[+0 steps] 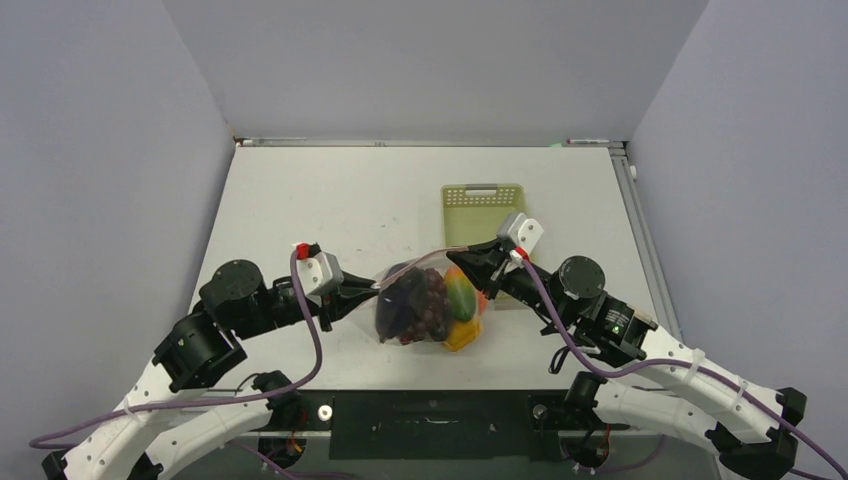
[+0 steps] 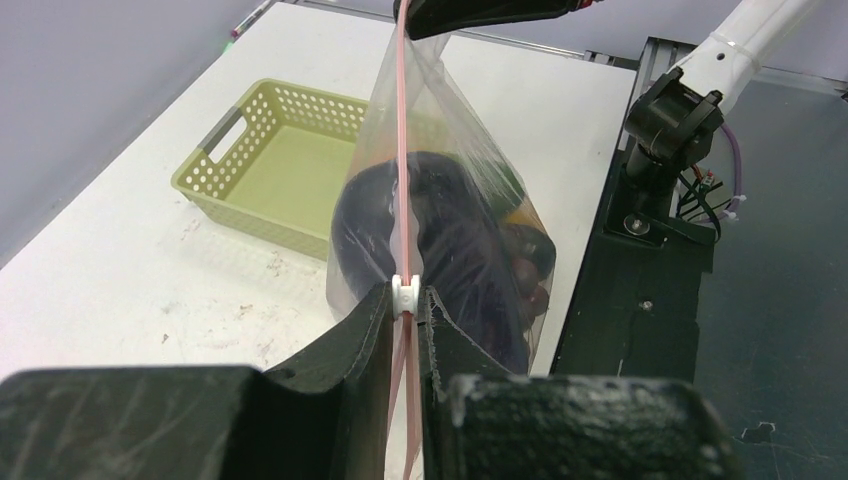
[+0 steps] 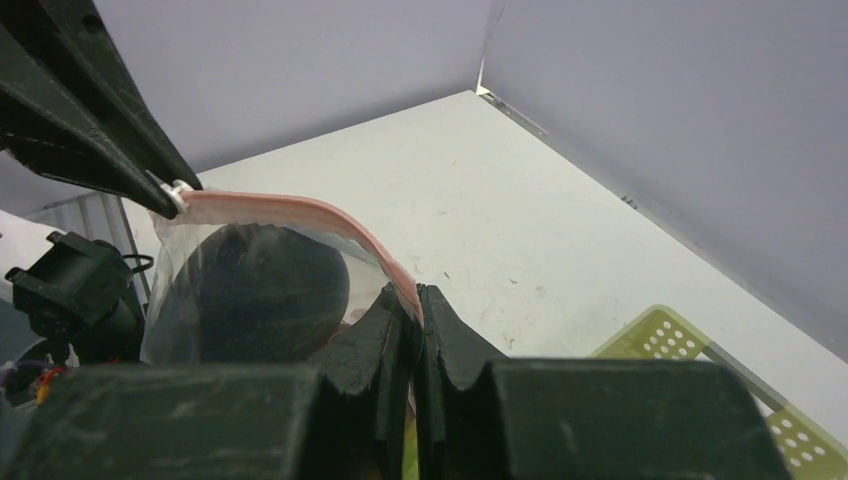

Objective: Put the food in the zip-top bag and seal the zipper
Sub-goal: Zip the zipper food storage bag at the center of the board, then place the zipper food storage bag at the center of the board.

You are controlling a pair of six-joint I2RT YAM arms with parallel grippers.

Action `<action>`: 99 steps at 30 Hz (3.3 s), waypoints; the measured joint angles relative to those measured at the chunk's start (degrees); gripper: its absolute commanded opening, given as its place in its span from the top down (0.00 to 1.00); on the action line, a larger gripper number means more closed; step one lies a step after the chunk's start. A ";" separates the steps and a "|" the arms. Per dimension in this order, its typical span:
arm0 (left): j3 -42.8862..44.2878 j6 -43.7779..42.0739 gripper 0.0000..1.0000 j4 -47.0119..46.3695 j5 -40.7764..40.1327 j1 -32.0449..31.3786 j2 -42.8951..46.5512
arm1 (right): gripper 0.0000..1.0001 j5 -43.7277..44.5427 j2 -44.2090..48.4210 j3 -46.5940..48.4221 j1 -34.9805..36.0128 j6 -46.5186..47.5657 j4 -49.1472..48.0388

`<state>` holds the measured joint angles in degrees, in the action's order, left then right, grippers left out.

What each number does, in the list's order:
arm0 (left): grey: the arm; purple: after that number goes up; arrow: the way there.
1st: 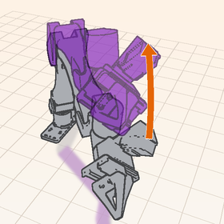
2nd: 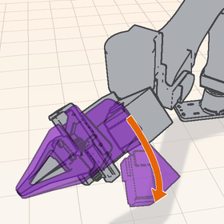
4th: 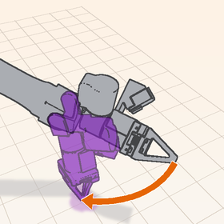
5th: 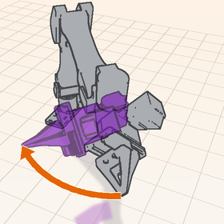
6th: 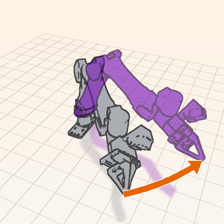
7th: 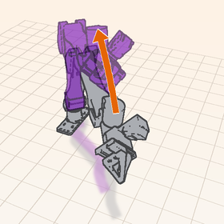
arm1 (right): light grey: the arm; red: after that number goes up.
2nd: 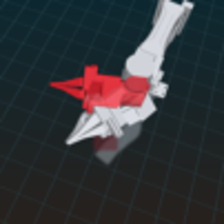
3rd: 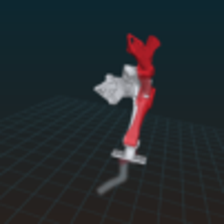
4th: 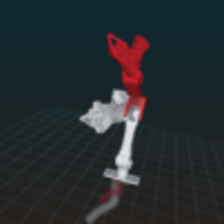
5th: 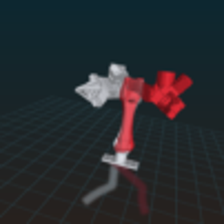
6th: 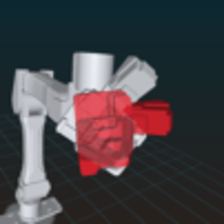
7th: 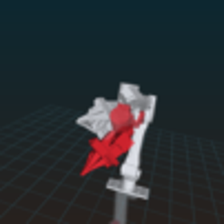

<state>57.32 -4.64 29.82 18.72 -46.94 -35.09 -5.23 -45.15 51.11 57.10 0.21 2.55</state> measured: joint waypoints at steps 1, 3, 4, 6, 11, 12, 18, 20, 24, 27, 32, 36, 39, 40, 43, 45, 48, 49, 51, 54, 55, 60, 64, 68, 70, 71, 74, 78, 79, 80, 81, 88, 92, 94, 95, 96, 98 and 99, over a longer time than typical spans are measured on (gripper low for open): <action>-0.13 0.09 1.00 0.15 -0.11 0.00 0.24 | 0.95 0.61 0.07 -0.28 0.00 -0.11 -0.33; -0.20 0.33 1.00 0.55 -0.22 0.00 0.63 | 0.95 1.75 0.11 -0.57 0.00 -0.39 -0.90; -0.20 0.50 1.00 0.70 -0.31 0.00 0.81 | 0.95 2.27 0.11 -0.63 0.00 -0.55 -1.20; -0.20 0.83 1.00 0.87 -0.39 0.00 1.05 | 0.95 3.43 0.11 -0.79 0.00 -0.74 -2.10; -0.20 1.05 1.00 1.55 -0.66 0.04 1.55 | 0.95 6.56 0.26 -1.07 0.00 -0.92 -3.39; -0.20 1.05 1.00 1.79 -0.74 0.04 1.64 | 0.95 6.93 0.31 -1.16 0.00 -0.94 -3.43; -0.20 1.22 1.00 2.86 -0.98 0.04 2.36 | 0.95 10.51 0.81 -2.10 0.00 -0.96 -4.68; -0.20 1.31 1.00 3.41 -1.01 0.04 2.75 | 0.95 11.65 0.85 -2.34 0.00 -0.94 -5.11; -0.20 1.53 1.00 4.02 -1.40 0.04 3.58 | 0.95 13.14 0.85 -2.40 0.00 -0.96 -5.88; -0.20 1.77 1.00 4.48 -1.81 0.04 4.31 | 0.95 13.99 0.85 -2.40 0.00 -0.96 -6.40; -0.20 2.47 1.00 5.57 -2.34 0.04 5.16 | 0.95 15.72 0.85 -2.40 0.00 -1.20 -6.93; -0.59 2.75 1.00 5.75 -2.93 0.04 5.92 | 0.95 17.03 0.85 -2.40 0.00 -1.44 -7.28; -0.96 2.95 1.00 6.16 -3.34 0.04 6.54 | 0.95 17.90 0.85 -2.40 0.00 -1.62 -7.39; -1.07 2.97 1.00 6.16 -3.43 0.04 6.67 | 0.95 17.92 0.85 -2.40 0.00 -1.64 -7.43; -1.36 3.04 1.00 6.19 -3.74 0.04 6.99 | 0.95 17.92 0.85 -2.40 0.00 -1.88 -7.48; -1.38 3.10 1.00 6.23 -3.85 0.04 7.06 | 0.95 17.92 0.85 -2.43 0.02 -2.10 -7.48; -1.38 3.21 0.96 6.36 -4.13 0.04 7.26 | 0.95 17.92 0.85 -2.40 0.07 -2.34 -7.48; -1.38 3.32 0.91 6.43 -4.26 0.04 7.32 | 0.95 17.90 0.85 -2.40 0.07 -2.38 -7.48; -1.38 3.50 0.85 6.43 -4.59 0.04 7.50 | 0.95 17.88 0.85 -2.40 0.13 -2.45 -7.48; -1.40 3.72 0.65 6.73 -4.63 0.04 7.58 | 0.95 18.47 0.83 -2.40 0.24 -2.40 -7.48; -1.42 3.78 0.58 6.95 -4.63 0.04 7.67 | 0.95 18.93 0.83 -2.40 0.09 -2.40 -7.58; -1.42 4.00 0.35 7.04 -5.11 0.04 7.30 | 0.95 18.75 0.24 -2.36 -0.13 -2.36 -7.72; -1.42 3.93 0.26 6.84 -7.04 0.04 6.75 | 0.95 17.44 -1.05 -2.27 -0.13 -2.29 -7.69; -1.40 3.76 0.19 6.69 -9.18 0.04 6.56 | 0.95 15.23 -2.10 -1.49 -0.13 -2.03 -7.54; -1.29 3.50 0.16 6.38 -9.97 0.04 6.34 | 0.95 14.19 -2.45 -1.07 -0.13 -1.81 -7.02; -1.16 3.41 0.14 6.34 -10.19 0.04 6.12 | 0.95 13.60 -2.56 -0.90 -0.13 -1.68 -6.73; -0.50 2.91 0.08 5.92 -10.58 0.04 5.14 | 0.95 11.45 -2.75 -0.66 -0.13 -1.20 -6.19; 0.46 2.34 0.03 4.39 -10.25 0.04 3.72 | 0.95 7.15 -2.89 -0.37 -0.13 -0.68 -5.09; 0.72 2.16 0.03 3.98 -10.03 0.04 3.30 | 0.95 6.19 -3.13 -0.04 -0.13 -0.48 -4.74; 0.98 2.01 0.02 3.58 -9.77 0.04 2.91 | 0.95 5.29 -3.41 0.33 -0.13 -0.28 -4.35; 1.22 1.88 0.04 3.21 -9.46 0.04 2.54 | 0.95 4.35 -3.65 0.55 -0.13 -0.09 -4.07; 2.21 0.76 0.04 0.66 -7.02 0.04 0.17 | 0.95 -2.40 -4.46 1.14 -0.13 0.92 -1.33; 3.28 -0.22 0.04 -0.37 -5.20 0.04 -1.22 | 0.95 -6.93 -5.53 1.27 -0.13 1.05 0.24; 3.48 -0.66 0.04 -1.03 -4.20 0.04 -1.66 | 0.95 -8.98 -5.95 1.31 -0.13 1.05 1.03; 3.48 -0.81 0.04 -1.38 -3.65 0.04 -1.79 | 0.95 -10.12 -6.16 1.31 -0.13 1.03 1.25; 3.48 -1.01 0.04 -1.66 -3.13 0.04 -1.92 | 0.95 -10.91 -6.29 1.31 -0.11 1.03 1.42; 3.48 -1.29 0.04 -2.23 -1.84 0.04 -2.21 | 0.95 -13.00 -6.49 1.31 -0.13 0.94 1.46; 3.48 -1.53 0.04 -2.54 -1.14 0.04 -2.38 | 0.95 -13.70 -6.58 1.33 -0.11 0.81 1.44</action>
<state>60.80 -6.17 27.29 17.58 -46.89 -37.47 -18.94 -51.72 52.45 56.99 1.02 3.99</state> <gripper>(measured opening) 0.963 0.056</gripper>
